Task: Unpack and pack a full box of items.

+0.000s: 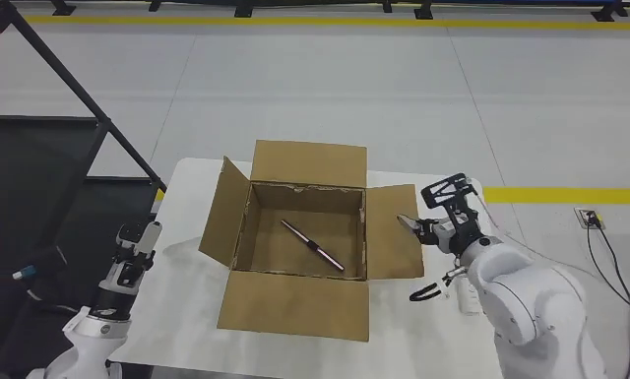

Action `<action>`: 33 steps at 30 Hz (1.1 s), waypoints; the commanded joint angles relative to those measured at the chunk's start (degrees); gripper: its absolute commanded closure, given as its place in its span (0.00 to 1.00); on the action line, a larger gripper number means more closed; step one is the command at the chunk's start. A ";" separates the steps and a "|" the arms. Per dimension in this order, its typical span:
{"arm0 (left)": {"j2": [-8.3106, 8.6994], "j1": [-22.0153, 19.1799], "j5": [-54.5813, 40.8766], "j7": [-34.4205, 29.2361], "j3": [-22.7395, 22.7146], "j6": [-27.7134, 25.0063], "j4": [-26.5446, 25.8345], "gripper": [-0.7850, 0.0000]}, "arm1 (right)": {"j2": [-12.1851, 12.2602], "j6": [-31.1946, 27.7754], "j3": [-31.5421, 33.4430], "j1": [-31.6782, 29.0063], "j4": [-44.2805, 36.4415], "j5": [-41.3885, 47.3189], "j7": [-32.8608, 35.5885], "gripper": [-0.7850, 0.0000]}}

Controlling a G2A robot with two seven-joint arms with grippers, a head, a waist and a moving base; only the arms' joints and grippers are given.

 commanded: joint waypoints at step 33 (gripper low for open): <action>0.14 -4.10 2.68 -2.62 4.04 1.68 0.83 0.00 | 2.92 -2.35 8.35 -1.29 30.21 2.25 14.02 0.29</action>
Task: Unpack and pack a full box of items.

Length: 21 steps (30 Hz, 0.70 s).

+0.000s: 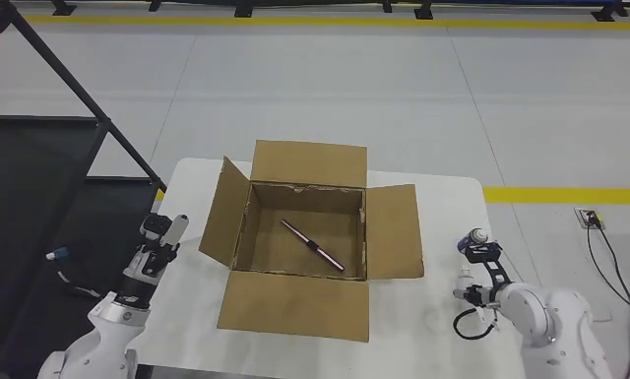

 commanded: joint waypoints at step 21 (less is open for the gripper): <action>0.04 2.30 -0.66 1.43 -1.79 -1.09 -0.90 0.00 | 0.74 1.51 -3.22 -1.90 -25.49 3.54 -8.99 1.00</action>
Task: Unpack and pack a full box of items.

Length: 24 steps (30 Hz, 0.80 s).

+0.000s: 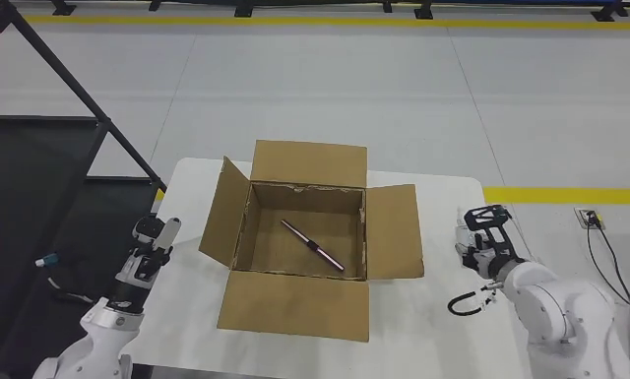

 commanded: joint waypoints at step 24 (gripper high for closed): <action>-0.60 7.74 -4.23 6.35 -5.83 -2.29 -1.44 0.00 | -7.21 -2.28 -44.39 32.97 30.53 12.47 -7.70 1.00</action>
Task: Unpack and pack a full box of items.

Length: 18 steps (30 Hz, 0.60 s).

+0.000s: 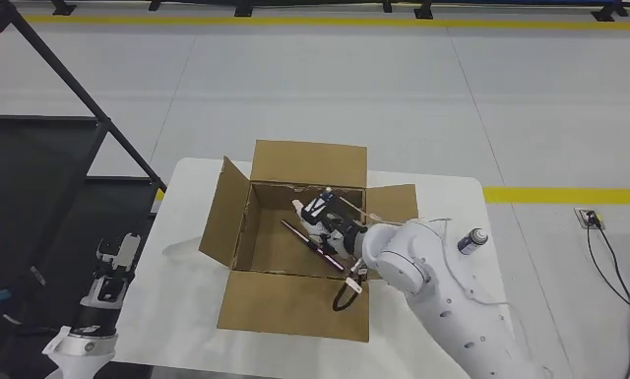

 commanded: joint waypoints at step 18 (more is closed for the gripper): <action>-0.15 -0.90 -1.40 -0.96 -0.67 -1.03 1.53 0.00 | -12.83 2.65 -18.86 20.24 42.78 3.35 -6.12 1.00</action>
